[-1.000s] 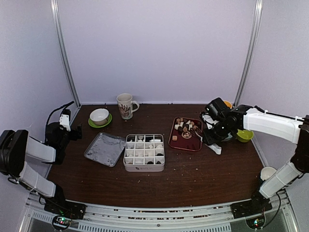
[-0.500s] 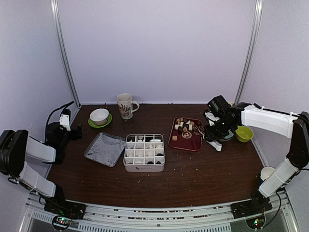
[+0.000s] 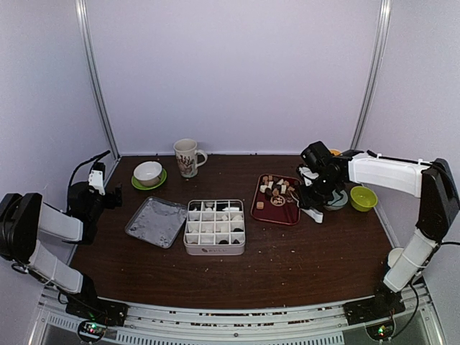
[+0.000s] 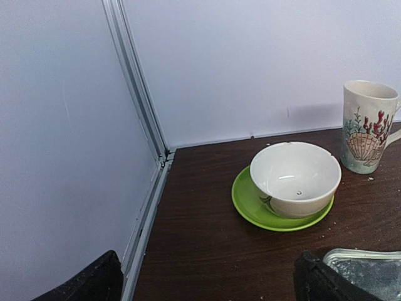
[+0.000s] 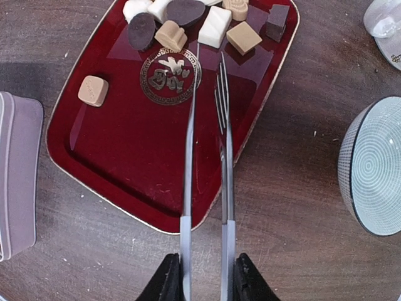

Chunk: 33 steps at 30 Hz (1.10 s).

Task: Pack the chocolate
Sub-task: Pick up the fake chocolate from the plate.

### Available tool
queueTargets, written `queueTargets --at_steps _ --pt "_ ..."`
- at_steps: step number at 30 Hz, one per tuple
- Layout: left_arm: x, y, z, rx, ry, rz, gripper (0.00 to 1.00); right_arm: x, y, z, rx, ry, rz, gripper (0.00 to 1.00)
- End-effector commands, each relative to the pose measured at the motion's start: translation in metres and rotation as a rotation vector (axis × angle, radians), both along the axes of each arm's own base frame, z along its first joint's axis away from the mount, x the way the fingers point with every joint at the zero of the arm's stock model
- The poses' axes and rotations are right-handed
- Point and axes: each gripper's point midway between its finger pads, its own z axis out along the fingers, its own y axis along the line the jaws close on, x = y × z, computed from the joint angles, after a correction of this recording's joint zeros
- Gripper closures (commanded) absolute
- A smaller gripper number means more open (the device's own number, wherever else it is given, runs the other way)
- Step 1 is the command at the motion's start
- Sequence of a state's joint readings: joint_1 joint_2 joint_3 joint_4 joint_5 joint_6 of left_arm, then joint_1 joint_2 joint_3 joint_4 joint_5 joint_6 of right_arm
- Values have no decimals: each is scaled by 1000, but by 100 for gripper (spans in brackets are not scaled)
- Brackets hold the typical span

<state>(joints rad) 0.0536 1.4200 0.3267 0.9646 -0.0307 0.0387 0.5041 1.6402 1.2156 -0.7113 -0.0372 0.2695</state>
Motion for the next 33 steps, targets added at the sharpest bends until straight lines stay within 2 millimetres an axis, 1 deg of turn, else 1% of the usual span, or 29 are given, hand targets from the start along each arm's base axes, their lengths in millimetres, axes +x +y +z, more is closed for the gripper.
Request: queueTargets --at_steps 1,4,7,10,15,20,24,33 --pt "4 4 11 -5 -38 15 2 16 0 14 -4 -39 -23 71" --pt "4 4 11 -5 -36 15 2 21 3 14 -2 -40 -19 69" --pt "4 4 11 -5 -36 14 2 21 16 16 44 -30 31 65" --pt "4 4 11 -5 -37 15 2 23 22 17 62 -29 55 63" --pt "4 4 10 -5 -36 14 2 30 26 15 57 -27 58 62" --pt "4 4 10 -5 -36 15 2 40 28 10 43 -24 43 63" --pt "4 4 11 -5 -36 15 2 46 25 7 13 -25 30 63" --pt "4 4 10 -5 -36 15 2 55 28 1 -13 -17 29 63"
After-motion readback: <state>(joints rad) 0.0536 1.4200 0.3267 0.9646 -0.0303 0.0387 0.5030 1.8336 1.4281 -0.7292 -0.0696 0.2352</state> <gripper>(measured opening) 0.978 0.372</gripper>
